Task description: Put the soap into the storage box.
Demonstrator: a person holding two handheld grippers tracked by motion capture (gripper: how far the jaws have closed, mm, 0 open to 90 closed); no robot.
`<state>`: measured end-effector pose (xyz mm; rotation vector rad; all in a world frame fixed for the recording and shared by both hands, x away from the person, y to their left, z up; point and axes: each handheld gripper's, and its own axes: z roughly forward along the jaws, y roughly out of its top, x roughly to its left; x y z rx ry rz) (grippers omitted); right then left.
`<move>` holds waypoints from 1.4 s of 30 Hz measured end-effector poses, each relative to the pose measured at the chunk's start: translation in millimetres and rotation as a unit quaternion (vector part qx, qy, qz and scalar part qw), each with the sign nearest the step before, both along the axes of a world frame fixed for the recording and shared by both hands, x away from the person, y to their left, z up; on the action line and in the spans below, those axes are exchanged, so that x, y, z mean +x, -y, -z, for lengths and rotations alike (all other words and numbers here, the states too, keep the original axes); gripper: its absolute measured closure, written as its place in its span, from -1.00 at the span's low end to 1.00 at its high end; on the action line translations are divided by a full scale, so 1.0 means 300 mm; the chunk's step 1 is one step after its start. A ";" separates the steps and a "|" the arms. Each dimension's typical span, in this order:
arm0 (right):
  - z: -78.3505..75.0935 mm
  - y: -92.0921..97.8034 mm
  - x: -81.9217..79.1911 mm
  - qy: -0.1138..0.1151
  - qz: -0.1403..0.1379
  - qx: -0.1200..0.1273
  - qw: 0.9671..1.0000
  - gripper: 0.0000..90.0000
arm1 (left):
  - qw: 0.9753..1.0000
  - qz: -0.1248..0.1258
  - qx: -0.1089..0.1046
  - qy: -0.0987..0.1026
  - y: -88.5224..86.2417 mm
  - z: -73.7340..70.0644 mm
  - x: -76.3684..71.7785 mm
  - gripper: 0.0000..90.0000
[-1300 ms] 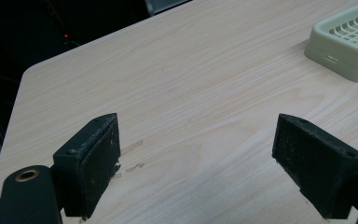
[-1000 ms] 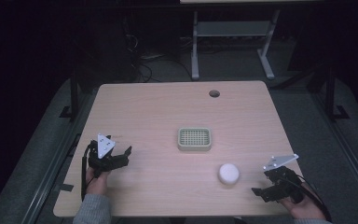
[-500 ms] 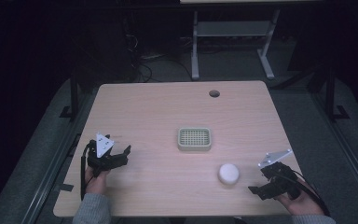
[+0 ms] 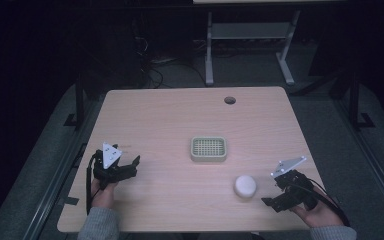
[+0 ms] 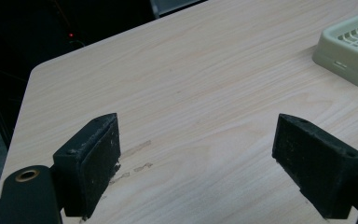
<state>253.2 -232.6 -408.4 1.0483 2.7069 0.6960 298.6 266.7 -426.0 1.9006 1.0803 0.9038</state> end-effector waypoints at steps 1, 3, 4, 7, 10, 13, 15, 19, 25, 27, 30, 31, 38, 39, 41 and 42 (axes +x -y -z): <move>0.000 0.000 0.000 0.000 0.000 0.000 1.000 -0.62 | 1.000 0.000 0.000 0.000 0.000 0.000 0.000 -0.67; -0.003 -0.004 0.004 -0.001 0.000 -0.001 1.000 -0.62 | 1.000 0.001 0.000 0.001 0.000 0.000 0.000 -0.67; -0.003 -0.007 0.008 -0.003 -0.003 -0.001 1.000 -0.62 | 1.000 0.000 0.002 0.002 0.000 0.000 0.000 -0.67; -0.003 -0.018 0.016 -0.008 -0.004 -0.005 1.000 -0.62 | 1.000 0.000 -0.001 0.001 0.000 -0.001 -0.001 -0.67; -0.007 -0.035 0.024 -0.009 -0.010 -0.008 1.000 -0.63 | 1.000 -0.001 -0.001 0.002 0.001 -0.001 -0.001 -0.67; -0.010 -0.053 0.031 -0.010 -0.017 -0.010 1.000 -0.62 | 1.000 0.001 0.002 0.001 0.002 0.000 -0.001 -0.67; -0.011 -0.065 0.038 -0.011 -0.020 -0.013 1.000 -0.63 | 1.000 0.000 0.000 0.002 0.002 0.000 -0.001 -0.67; -0.015 -0.086 0.051 -0.013 -0.026 -0.019 0.999 -0.62 | 1.000 0.000 0.000 0.002 0.001 -0.001 -0.001 -0.67; -0.020 -0.110 0.062 -0.017 -0.031 -0.025 0.999 -0.63 | 1.000 0.000 -0.001 0.001 0.002 -0.002 -0.002 -0.67; -0.023 -0.115 0.066 -0.017 -0.035 -0.028 0.999 -0.62 | 1.000 0.001 -0.002 0.002 0.003 -0.002 -0.002 -0.67; -0.024 -0.118 0.070 -0.020 -0.037 -0.029 0.999 -0.62 | 1.000 0.001 0.000 0.002 0.004 -0.001 -0.001 -0.67; -0.025 -0.123 0.075 -0.021 -0.041 -0.032 0.998 -0.62 | 1.000 0.001 -0.001 0.003 0.005 -0.001 -0.001 -0.67; -0.028 -0.137 0.090 -0.025 -0.044 -0.035 0.998 -0.63 | 1.000 0.001 -0.001 0.002 0.006 -0.002 -0.002 -0.67; -0.028 -0.140 0.092 -0.026 -0.046 -0.038 0.998 -0.63 | 1.000 0.002 0.000 0.002 0.006 -0.002 -0.002 -0.67; -0.027 -0.143 0.094 -0.025 -0.047 -0.040 0.998 -0.63 | 1.000 0.001 0.000 0.002 0.006 -0.002 -0.001 -0.67; -0.028 -0.150 0.097 -0.025 -0.050 -0.039 0.998 -0.63 | 1.000 0.001 0.000 0.002 0.006 -0.002 -0.001 -0.67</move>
